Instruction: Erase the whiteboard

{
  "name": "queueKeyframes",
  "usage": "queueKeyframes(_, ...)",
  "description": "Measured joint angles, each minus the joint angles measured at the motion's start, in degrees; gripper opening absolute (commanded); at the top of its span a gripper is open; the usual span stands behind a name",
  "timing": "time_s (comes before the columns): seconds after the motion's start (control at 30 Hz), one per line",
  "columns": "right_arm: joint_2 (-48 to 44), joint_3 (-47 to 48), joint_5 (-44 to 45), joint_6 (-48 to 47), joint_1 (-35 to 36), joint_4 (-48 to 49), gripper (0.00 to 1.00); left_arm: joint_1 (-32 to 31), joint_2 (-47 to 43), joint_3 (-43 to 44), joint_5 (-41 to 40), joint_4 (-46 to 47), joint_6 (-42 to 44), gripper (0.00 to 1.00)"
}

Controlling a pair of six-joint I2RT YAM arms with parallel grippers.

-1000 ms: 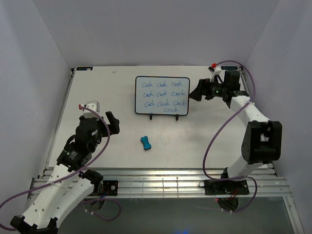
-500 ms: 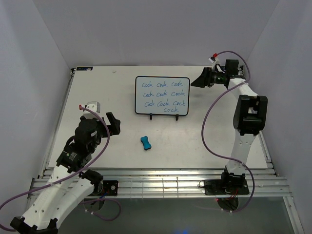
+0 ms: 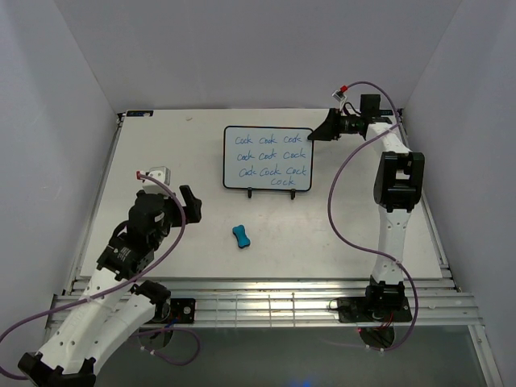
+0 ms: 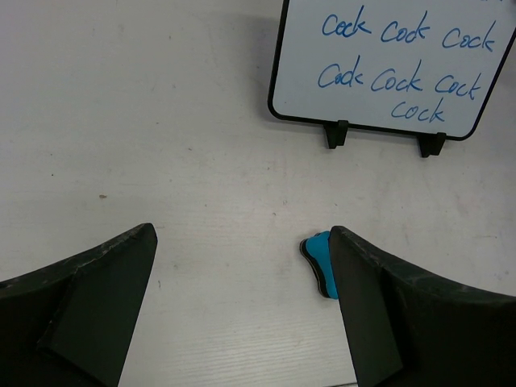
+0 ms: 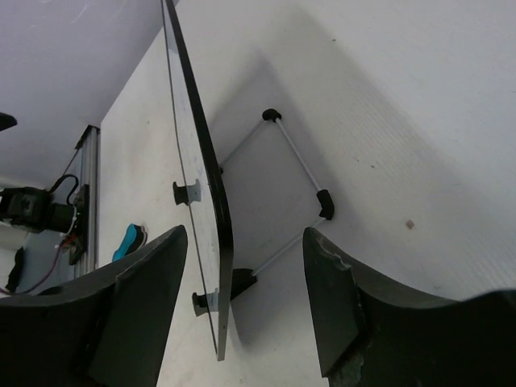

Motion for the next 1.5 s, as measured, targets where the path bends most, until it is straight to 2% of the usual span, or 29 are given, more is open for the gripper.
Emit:
queueKeyframes(0.2, 2.5, 2.4, -4.2, 2.6, 1.9, 1.2, 0.56, 0.0, 0.8, 0.0, 0.2, 0.0, 0.0, 0.98)
queueKeyframes(0.37, 3.9, 3.6, -5.8, 4.2, 3.2, 1.8, 0.43, 0.0, 0.8, 0.0, 0.4, 0.0, 0.0, 0.98)
queueKeyframes(0.77, 4.2, 4.0, -8.1, 5.1, 2.3, 3.0, 0.43, 0.0, 0.8, 0.0, 0.9, 0.1, 0.0, 0.98)
queueKeyframes(0.83, 4.2, 4.0, -8.2, 5.1, 1.9, 3.0, 0.38, 0.0, 0.8, 0.0, 1.0, 0.2, 0.0, 0.98)
queueKeyframes(0.9, 4.2, 4.0, -8.4, 5.3, 1.6, 3.0, 0.38, 0.0, 0.8, 0.0, 1.2, 0.2, 0.0, 0.98)
queueKeyframes(1.03, 4.2, 4.0, -8.7, 5.6, 1.1, 3.1, 0.41, 0.0, 0.8, 0.0, 1.4, 0.2, 0.0, 0.98)
queueKeyframes(1.5, 4.7, 4.4, -9.9, 10.3, 2.9, 6.9, 0.43, 0.0, 1.1, 0.0, 1.4, 0.2, 0.3, 0.98)
